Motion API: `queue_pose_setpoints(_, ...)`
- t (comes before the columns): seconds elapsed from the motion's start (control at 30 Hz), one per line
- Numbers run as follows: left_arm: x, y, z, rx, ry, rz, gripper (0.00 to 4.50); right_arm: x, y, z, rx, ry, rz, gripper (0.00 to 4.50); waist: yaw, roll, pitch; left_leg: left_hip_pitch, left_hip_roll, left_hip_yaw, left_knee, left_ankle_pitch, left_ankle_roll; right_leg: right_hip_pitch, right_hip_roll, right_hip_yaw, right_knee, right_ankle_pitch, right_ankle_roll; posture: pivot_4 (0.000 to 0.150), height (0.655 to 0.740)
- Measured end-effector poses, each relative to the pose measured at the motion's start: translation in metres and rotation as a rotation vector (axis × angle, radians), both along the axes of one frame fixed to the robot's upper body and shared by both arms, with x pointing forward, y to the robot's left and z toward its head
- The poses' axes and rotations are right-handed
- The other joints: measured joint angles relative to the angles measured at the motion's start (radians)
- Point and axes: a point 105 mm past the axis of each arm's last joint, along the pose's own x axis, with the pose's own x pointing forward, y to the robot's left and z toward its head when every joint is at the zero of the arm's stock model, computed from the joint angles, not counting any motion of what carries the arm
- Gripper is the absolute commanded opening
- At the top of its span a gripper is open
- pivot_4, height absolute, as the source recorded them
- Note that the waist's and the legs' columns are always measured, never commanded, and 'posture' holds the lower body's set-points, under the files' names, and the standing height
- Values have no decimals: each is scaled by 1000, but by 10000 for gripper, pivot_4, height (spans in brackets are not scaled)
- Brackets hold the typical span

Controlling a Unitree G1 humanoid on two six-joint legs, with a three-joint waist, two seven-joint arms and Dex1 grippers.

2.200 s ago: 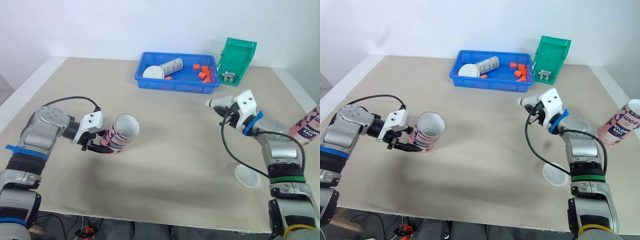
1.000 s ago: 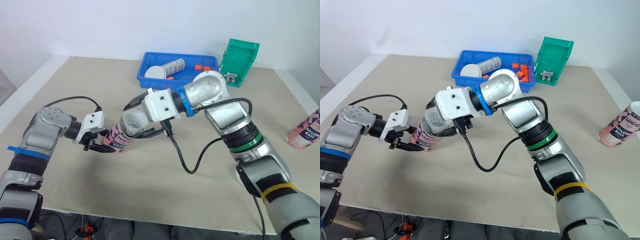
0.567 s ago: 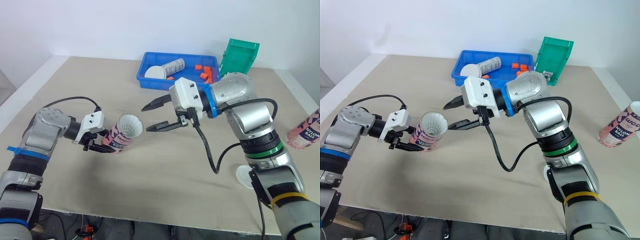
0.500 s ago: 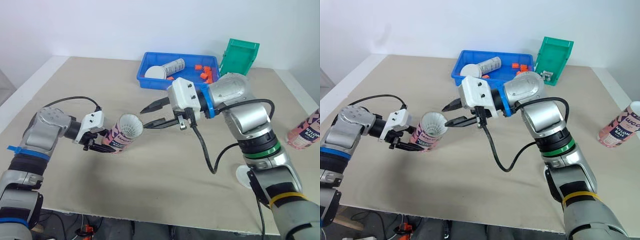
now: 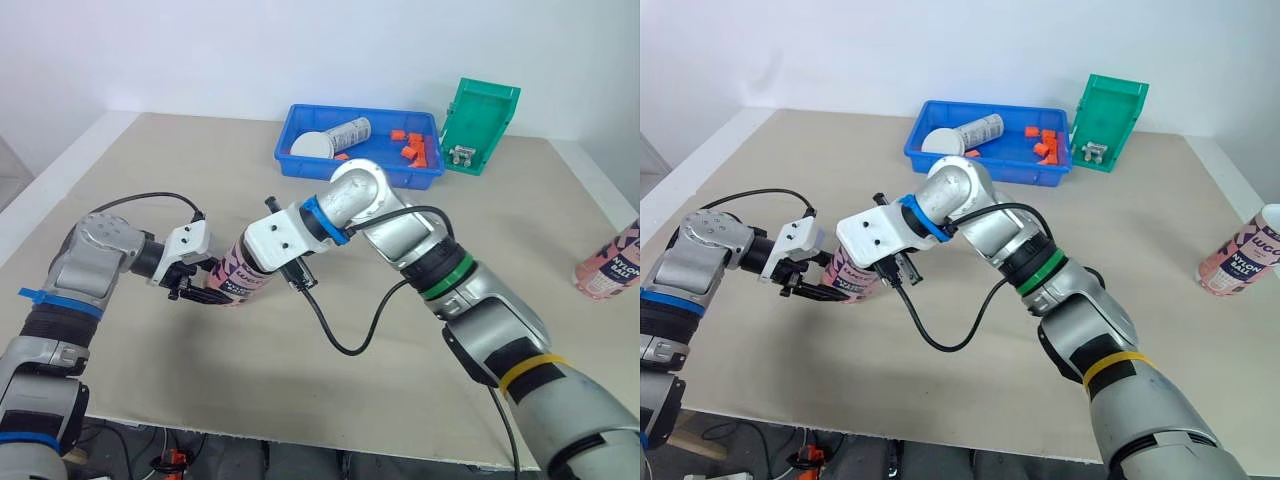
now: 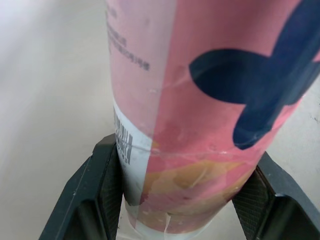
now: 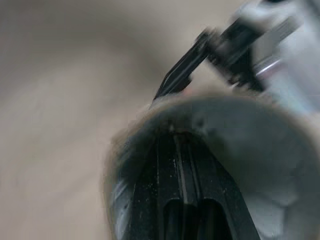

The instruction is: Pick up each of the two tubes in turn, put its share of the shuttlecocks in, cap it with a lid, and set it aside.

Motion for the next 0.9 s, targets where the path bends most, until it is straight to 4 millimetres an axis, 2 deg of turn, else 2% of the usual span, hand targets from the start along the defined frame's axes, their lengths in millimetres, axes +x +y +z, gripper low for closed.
queue_pose_setpoints(0.17, -1, 7, -2, -5, 10, 40, 26272, 4, 13, -2, -45, -58, 33, 789, -6, 1, -1, 3, 3, 0, -1, 0, 0, 0, 1, -4, 2, 0, -4, 1500, 7079)
queue_pose_setpoints(0.27, -1, 8, -3, -9, 8, 49, 26272, 6, 14, 1, -38, -46, 22, 789, -6, 1, -1, 3, 5, -1, -1, 0, 0, 0, 3, -5, 2, 1, -6, 1500, 7079)
queue_pose_setpoints(0.33, -2, 6, -1, -14, -1, 43, 26272, 7, 8, 5, -29, 20, 7, 789, -4, 0, -1, 1, 6, -1, -1, 2, -3, 0, 3, -6, 2, 2, -6, 1500, 7079)
queue_pose_setpoints(0.4, -2, 4, -1, -17, -6, 37, 26272, 4, -1, 16, 7, 97, 11, 789, -2, 0, 0, -1, 5, -1, -1, 2, -3, 0, 2, -6, 1, 1, -5, 1500, 7079)
queue_pose_setpoints(0.43, -2, 3, -1, -20, -5, 35, 26272, -1, -6, 28, 47, 127, 33, 789, -1, 0, 0, -1, 5, -2, -1, 2, -3, 0, 2, -6, 1, 1, -4, 1500, 7079)
queue_pose_setpoints(0.5, -1, -7, -1, -55, -4, 17, 26272, -7, -28, 50, 127, 175, 52, 789, 10, -1, 0, -4, 3, -3, -1, 2, -3, 1, 0, -7, 1, 0, -4, 1500, 7079)
queue_pose_setpoints(0.53, -1, -14, -2, -89, 6, 12, 26272, -7, -48, 61, 175, 196, 25, 789, 17, -3, 1, -4, 3, -2, -1, 2, -3, 1, -1, -8, 1, -1, -5, 1500, 7079)
queue_pose_setpoints(0.57, -1, -15, -2, -96, 10, 11, 26272, -5, -55, 64, 188, 201, 9, 789, 18, -4, 1, -5, 3, -2, -1, 2, -3, 1, -1, -8, 0, -1, -5, 1500, 7079)
queue_pose_setpoints(0.6, -1, -19, -2, -113, 16, 7, 26272, -5, -72, 69, 213, 218, -25, 789, 19, -5, 1, -7, 3, -2, -1, 2, -3, -1, -1, -8, 0, 0, -6, 1500, 7079)
queue_pose_setpoints(0.8, -4, -46, 6, -222, 12, -49, 26272, -11, -128, 55, 206, 257, -179, 789, 17, -4, 2, -11, 7, -1, -5, 1, -3, -9, 3, -8, 1, 0, -7, 1500, 7079)
queue_pose_setpoints(0.83, -4, -49, 7, -232, 8, -54, 26272, -11, -141, 53, 202, 256, -229, 5080, 16, -4, 3, -13, 7, -1, -6, 1, -3, -11, 3, -8, 1, 0, -8, 1500, 7079)
queue_pose_setpoints(0.87, -4, -49, 7, -237, 8, -53, 26272, -11, -147, 53, 201, 257, -251, 6390, 15, -4, 3, -14, 7, -1, -6, 1, -3, -12, 4, -8, 1, 0, -8, 1500, 7079)
queue_pose_setpoints(0.9, -5, -56, 8, -263, 3, -62, 26272, -13, -165, 47, 179, 255, -333, 9910, 14, -4, 3, -16, 7, -1, -6, 1, -3, -13, 4, -8, 1, 0, -8, 1500, 7079)
